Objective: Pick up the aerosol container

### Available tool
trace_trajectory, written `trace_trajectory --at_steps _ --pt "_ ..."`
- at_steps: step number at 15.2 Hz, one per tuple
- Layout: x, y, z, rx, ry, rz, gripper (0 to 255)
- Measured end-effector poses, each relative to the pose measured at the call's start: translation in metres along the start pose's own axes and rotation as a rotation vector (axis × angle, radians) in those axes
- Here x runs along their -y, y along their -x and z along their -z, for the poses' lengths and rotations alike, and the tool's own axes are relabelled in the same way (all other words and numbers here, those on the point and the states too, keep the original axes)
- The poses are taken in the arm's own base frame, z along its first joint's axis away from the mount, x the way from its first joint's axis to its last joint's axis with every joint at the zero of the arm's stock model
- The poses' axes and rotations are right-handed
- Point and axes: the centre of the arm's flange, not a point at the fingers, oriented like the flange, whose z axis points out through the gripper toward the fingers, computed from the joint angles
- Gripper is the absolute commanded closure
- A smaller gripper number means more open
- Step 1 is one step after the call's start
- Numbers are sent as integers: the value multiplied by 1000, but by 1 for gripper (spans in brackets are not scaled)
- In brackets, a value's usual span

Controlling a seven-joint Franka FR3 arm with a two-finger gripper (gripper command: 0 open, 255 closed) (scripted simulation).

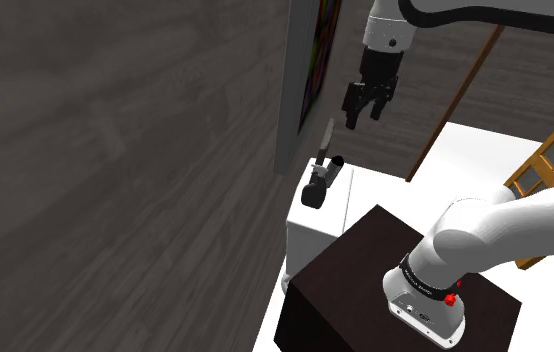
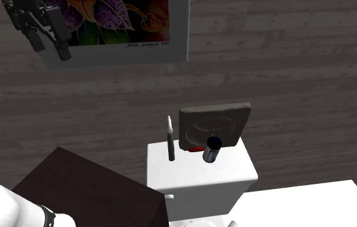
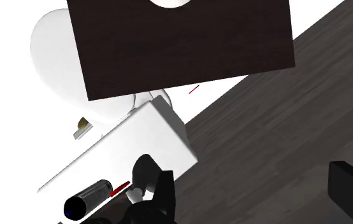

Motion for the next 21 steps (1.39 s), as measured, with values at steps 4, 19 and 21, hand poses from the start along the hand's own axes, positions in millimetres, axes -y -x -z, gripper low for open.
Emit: trace_trajectory --at_steps 4,19,21 --pt "-13 -9 -18 -11 2 -15 0" --pt "-116 -90 -153 -99 17 -116 0" --pt "-132 -104 -171 -111 19 -130 0"
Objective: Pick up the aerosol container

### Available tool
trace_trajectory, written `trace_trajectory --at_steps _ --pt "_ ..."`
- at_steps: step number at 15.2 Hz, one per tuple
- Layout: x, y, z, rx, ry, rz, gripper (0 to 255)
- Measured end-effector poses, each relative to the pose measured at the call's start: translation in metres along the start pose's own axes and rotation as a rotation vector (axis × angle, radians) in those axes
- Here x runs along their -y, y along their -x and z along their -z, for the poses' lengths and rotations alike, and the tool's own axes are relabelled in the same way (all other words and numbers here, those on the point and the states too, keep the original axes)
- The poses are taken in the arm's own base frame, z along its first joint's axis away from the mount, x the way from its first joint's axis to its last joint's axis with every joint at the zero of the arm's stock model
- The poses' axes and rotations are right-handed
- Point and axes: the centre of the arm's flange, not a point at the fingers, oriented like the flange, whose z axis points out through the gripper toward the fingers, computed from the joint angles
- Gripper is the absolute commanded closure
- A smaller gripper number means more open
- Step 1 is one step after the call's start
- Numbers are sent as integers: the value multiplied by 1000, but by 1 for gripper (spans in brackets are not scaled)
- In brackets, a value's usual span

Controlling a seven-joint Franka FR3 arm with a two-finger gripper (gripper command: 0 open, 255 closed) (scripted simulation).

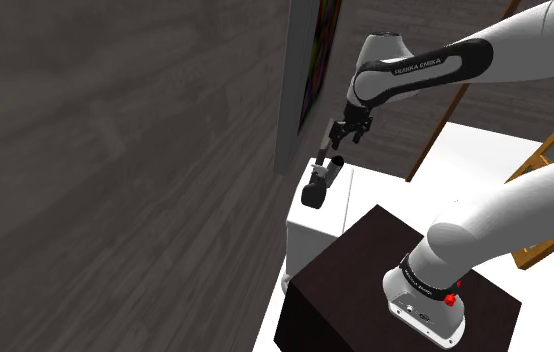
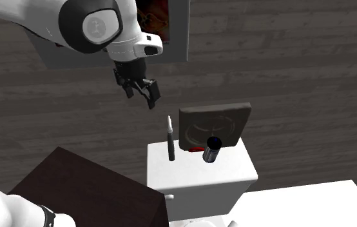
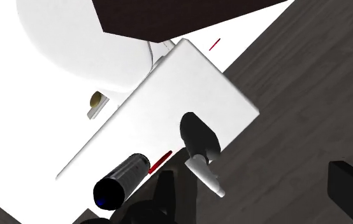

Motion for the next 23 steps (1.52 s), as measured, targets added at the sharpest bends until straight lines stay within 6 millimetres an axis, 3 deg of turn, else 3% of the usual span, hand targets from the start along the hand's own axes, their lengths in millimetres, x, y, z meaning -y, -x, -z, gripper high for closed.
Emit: trace_trajectory --at_steps 18,23 --pt "-129 -100 -166 -109 18 -122 0" --pt "-164 -125 -204 -140 25 -156 0"
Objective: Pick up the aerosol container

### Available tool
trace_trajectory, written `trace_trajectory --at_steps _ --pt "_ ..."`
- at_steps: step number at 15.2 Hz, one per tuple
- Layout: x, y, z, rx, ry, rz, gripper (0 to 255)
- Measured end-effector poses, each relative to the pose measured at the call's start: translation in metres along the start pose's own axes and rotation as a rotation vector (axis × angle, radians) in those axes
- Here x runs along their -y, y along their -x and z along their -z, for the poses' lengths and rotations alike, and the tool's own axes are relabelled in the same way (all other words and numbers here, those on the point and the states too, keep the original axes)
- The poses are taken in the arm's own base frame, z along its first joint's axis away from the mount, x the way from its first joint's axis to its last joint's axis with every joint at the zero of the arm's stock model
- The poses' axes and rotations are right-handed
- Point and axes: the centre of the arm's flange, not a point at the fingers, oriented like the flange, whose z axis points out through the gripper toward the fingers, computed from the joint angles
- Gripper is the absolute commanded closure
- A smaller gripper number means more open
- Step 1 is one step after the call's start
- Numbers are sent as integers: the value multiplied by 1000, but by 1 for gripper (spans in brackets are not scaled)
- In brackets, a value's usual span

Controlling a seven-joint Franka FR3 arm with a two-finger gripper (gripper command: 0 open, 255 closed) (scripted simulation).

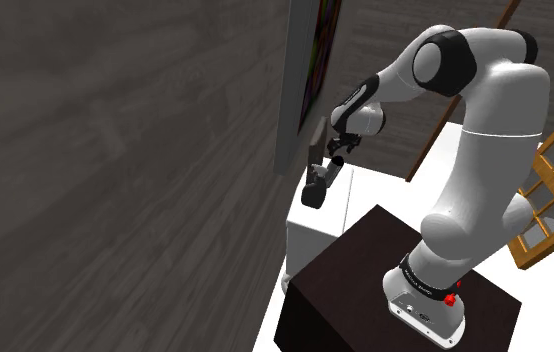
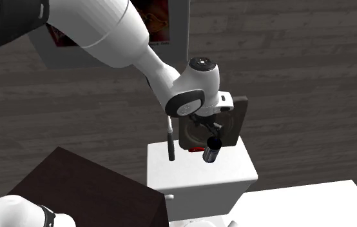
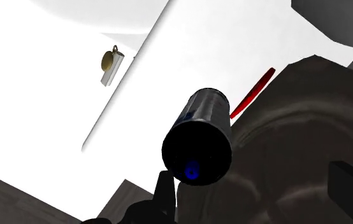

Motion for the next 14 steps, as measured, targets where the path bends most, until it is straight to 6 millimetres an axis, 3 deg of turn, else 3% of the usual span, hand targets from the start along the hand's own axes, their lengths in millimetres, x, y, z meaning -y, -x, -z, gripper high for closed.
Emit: trace_trajectory --at_steps 3,11,12,14 --pt "-20 -17 -27 -16 3 -20 0" --pt "-27 -12 -72 -22 4 -26 0" --pt "-27 -11 -74 -21 3 -26 255" --pt "-27 -11 -75 -23 3 -25 255"
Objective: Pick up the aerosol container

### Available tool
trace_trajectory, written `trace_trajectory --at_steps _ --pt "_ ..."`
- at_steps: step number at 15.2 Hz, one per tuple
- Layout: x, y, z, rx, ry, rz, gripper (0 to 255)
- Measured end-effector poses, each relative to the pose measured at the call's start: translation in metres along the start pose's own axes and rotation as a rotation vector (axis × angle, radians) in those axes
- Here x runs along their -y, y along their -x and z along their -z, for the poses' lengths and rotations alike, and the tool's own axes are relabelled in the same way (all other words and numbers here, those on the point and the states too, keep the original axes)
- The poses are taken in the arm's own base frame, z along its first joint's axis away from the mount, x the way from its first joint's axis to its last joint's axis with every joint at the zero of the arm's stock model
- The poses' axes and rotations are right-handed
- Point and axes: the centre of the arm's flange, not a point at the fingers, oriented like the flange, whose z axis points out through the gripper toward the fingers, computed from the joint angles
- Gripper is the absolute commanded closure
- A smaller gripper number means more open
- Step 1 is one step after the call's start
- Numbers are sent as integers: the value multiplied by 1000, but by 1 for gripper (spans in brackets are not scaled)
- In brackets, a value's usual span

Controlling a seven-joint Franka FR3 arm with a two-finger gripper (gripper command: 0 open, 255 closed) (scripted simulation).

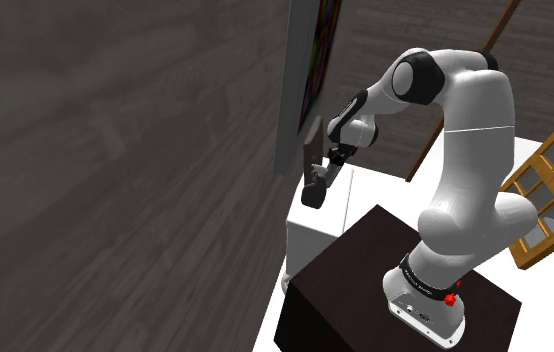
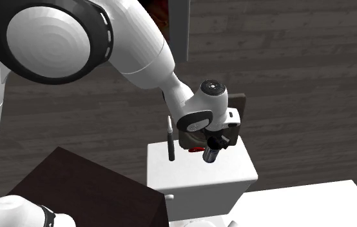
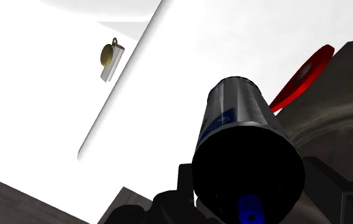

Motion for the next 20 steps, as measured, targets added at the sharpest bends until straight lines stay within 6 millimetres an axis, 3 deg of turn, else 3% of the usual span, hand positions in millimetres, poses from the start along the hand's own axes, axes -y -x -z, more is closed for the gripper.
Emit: trace_trajectory --at_steps 9,20 --pt "0 -1 2 0 1 0 255" --pt "-1 -14 56 1 0 -1 255"
